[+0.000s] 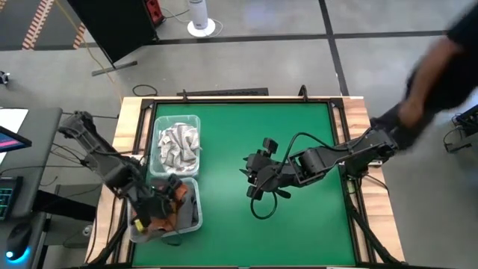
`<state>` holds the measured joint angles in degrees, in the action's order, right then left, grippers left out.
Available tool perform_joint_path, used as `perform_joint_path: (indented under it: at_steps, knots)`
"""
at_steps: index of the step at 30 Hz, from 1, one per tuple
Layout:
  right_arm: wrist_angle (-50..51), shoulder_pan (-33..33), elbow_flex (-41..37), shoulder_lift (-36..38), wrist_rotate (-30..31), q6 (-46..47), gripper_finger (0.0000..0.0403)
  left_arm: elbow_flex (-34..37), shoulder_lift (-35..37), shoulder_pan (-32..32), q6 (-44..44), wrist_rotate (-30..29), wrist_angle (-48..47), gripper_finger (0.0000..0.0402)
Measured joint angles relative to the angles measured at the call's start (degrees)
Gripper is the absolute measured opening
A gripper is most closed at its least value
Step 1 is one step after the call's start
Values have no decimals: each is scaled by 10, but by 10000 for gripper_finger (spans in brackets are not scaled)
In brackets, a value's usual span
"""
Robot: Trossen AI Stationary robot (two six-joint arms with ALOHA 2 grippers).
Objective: Sort towels by color in basket
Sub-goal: Put the orange towel into the bottom transparent bin
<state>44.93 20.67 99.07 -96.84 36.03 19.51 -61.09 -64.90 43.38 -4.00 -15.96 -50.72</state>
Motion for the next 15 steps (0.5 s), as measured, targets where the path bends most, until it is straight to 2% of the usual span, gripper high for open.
perform_joint_path:
  at_steps: [6, 9, 12, 15]
  knots:
    - [0, 0, 0, 0, 0, 0, 191, 140, 0, -12, 11, 86, 84, 141]
    - [0, 0, 0, 0, 0, 0, 191, 193, 2, -12, 25, 102, 121, 141]
    - [0, 0, 0, 0, 0, 0, 191, 203, 4, -11, 32, 107, 109, 141]
    - [0, 0, 0, 0, 0, 0, 191, 174, 10, -12, 20, 114, 84, 141]
